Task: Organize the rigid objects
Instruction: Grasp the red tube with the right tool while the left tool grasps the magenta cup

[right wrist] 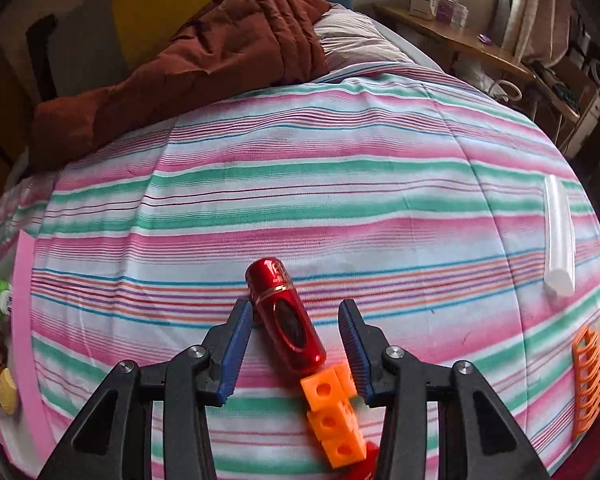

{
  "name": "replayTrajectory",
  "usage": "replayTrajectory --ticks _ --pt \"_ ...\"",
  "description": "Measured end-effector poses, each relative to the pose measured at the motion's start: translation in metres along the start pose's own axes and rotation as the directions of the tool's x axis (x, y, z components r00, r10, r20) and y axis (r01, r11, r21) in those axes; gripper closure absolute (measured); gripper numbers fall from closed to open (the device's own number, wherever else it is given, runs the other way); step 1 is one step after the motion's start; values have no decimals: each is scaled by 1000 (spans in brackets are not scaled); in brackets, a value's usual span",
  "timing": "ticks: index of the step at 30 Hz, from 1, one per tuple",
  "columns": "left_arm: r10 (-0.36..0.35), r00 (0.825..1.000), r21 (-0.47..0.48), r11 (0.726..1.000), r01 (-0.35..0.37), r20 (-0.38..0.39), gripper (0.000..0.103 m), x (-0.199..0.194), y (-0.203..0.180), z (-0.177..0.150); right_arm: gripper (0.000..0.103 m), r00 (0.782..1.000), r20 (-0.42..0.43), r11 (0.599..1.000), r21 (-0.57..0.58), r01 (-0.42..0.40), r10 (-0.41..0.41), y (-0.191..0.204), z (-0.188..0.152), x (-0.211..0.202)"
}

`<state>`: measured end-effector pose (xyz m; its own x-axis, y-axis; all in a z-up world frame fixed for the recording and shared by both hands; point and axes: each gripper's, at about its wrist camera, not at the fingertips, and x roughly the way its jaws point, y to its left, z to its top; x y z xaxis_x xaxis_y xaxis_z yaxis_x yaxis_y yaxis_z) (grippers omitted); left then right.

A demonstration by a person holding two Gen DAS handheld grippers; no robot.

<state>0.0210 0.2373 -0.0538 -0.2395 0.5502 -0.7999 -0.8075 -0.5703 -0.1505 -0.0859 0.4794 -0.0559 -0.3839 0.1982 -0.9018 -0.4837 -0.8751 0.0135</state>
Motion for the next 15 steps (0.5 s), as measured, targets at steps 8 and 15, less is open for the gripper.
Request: replayTrajectory --ticks 8,15 --pt "5 1000 -59 998 -4 22 47 -21 14 -5 77 998 -64 987 -157 -32 22 30 -9 25" --pt "46 996 -104 994 -38 77 47 -53 23 -6 76 987 -124 939 -317 -134 99 76 -49 7"
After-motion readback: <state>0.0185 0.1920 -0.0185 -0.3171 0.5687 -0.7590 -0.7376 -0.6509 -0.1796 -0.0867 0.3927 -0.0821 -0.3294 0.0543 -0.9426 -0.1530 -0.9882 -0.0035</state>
